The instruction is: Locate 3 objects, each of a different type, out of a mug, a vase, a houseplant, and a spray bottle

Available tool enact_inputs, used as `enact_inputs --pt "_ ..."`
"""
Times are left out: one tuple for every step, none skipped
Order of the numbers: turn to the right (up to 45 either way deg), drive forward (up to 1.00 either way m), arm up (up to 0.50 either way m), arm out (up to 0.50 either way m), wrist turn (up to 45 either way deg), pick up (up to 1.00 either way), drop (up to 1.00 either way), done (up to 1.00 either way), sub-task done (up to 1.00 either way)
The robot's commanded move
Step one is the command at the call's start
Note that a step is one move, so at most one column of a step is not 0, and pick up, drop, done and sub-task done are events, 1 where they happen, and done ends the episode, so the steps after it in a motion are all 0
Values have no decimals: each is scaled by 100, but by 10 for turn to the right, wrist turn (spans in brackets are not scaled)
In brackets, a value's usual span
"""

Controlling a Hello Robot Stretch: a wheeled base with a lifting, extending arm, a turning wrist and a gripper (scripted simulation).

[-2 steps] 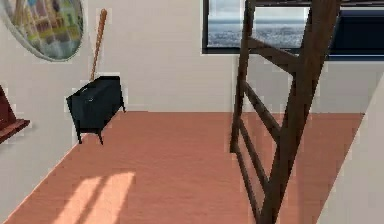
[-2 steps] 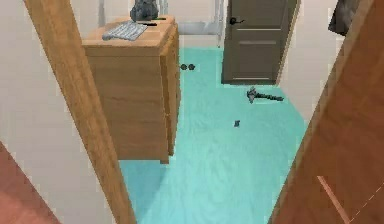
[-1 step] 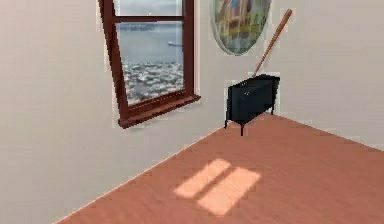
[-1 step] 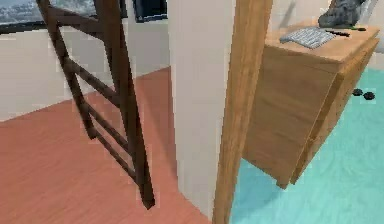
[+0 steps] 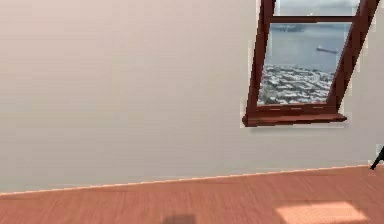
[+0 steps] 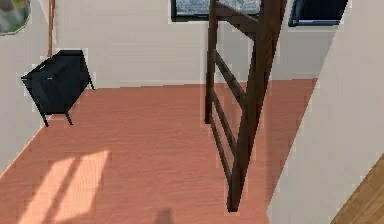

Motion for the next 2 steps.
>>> enact_inputs --pt "-30 0 0 0 0 0 0 0 0" --pt "0 40 0 0 0 0 0 0 0"
